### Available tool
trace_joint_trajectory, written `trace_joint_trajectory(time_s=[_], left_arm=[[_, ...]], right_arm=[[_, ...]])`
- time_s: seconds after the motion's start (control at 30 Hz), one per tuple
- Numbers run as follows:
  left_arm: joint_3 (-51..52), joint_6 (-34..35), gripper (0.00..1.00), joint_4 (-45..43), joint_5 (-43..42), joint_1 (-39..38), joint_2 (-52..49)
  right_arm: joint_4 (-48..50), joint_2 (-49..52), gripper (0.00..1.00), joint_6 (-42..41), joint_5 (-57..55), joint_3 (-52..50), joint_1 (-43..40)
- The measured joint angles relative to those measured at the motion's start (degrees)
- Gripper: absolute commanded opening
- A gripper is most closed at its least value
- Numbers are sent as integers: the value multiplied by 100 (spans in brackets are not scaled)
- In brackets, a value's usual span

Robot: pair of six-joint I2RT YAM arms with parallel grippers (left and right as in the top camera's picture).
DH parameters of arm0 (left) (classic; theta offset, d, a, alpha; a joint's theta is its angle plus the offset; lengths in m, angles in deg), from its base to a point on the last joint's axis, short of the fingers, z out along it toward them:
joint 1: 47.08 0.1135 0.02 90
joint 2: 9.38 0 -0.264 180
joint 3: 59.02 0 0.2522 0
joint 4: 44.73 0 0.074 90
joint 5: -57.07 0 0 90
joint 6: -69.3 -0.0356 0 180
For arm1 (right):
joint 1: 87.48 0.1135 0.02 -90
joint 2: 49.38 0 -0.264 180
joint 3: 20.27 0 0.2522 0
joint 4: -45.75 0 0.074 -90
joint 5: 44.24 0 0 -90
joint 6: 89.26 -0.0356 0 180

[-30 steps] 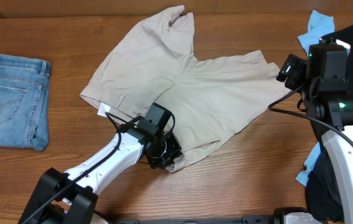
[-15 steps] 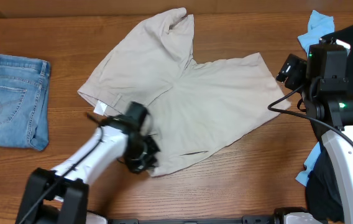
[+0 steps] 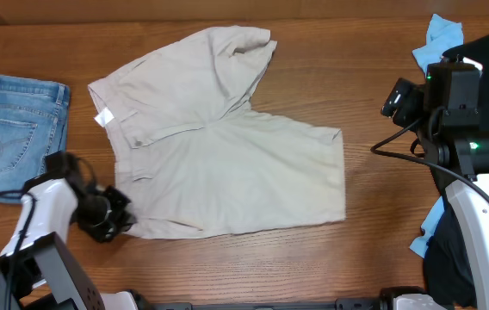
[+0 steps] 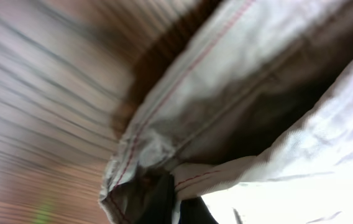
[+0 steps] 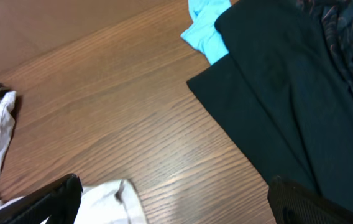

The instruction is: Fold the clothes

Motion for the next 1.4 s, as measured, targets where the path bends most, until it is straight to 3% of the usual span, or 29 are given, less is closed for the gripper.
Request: trace_joint_trajectory(time_s=[0.23, 0.53, 0.63, 0.77, 0.97, 1.07, 1.4], left_arm=[[-284, -564, 15, 105, 48, 824, 0], [-1137, -824, 29, 702, 28, 844, 9], [-1388, -863, 41, 745, -94, 839, 140], [-1497, -994, 41, 501, -393, 662, 544], [-1534, -1095, 40, 81, -544, -494, 769], [-1534, -1110, 44, -293, -516, -1270, 719], [-1545, -1139, 51, -1534, 63, -3342, -247]], right_arm=[[-249, 4, 100, 9, 400, 0, -2], [-319, 588, 100, 262, 1154, 0, 0], [-236, 841, 100, 568, 1587, 0, 0], [-138, 1034, 100, 739, 1864, 0, 0], [-199, 1198, 100, 861, 2063, 0, -2], [-197, 1198, 100, 931, 2157, 0, 0], [-216, 1198, 100, 1023, 2227, 0, 0]])
